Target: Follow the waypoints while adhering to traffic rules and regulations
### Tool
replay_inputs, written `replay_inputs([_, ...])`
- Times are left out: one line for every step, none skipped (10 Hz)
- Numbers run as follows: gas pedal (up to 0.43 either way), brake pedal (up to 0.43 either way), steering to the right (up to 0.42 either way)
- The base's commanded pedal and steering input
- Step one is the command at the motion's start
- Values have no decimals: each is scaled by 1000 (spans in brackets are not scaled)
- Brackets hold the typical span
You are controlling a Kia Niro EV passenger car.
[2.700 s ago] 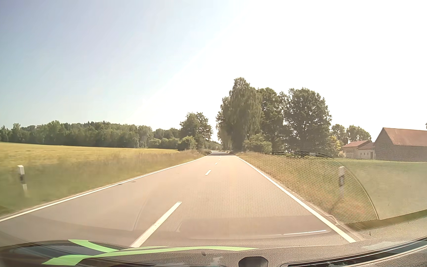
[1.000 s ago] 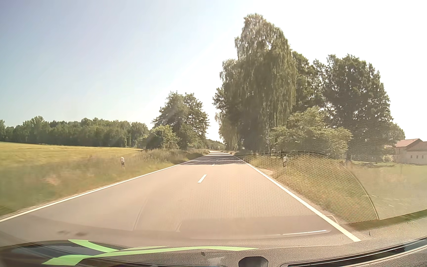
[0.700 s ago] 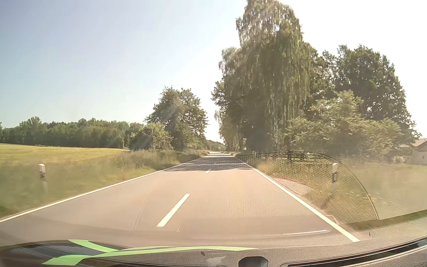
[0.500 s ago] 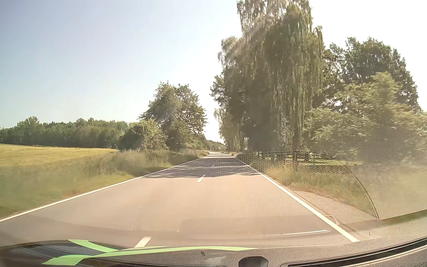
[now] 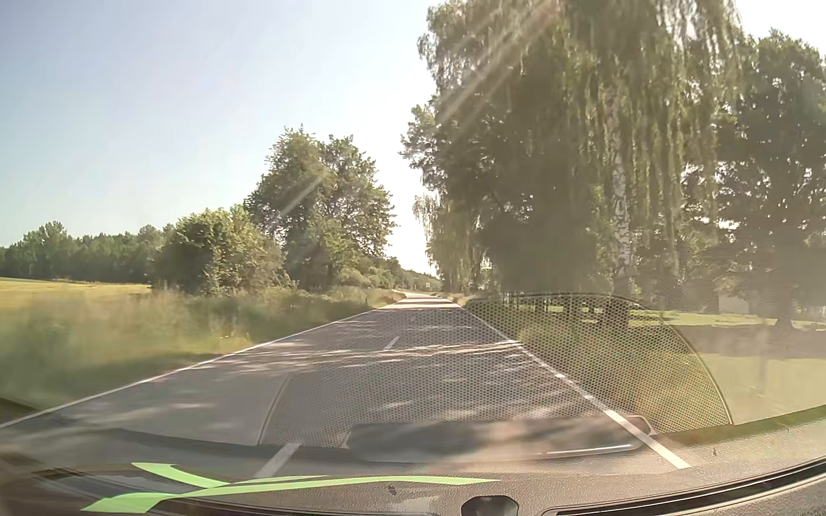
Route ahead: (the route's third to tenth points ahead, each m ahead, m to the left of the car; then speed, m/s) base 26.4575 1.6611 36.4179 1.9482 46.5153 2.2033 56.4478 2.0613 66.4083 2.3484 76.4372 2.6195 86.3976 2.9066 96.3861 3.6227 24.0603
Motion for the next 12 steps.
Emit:
replay_inputs([260, 0, -6])
replay_inputs([268, 0, -6])
replay_inputs([268, 0, -7])
replay_inputs([268, 0, -7])
replay_inputs([260, 0, -7])
replay_inputs([240, 0, -6])
replay_inputs([220, 0, -6])
replay_inputs([220, 0, -6])
replay_inputs([220, 0, -6])
replay_inputs([228, 0, -5])
replay_inputs([240, 0, -3])
replay_inputs([260, 0, -1])
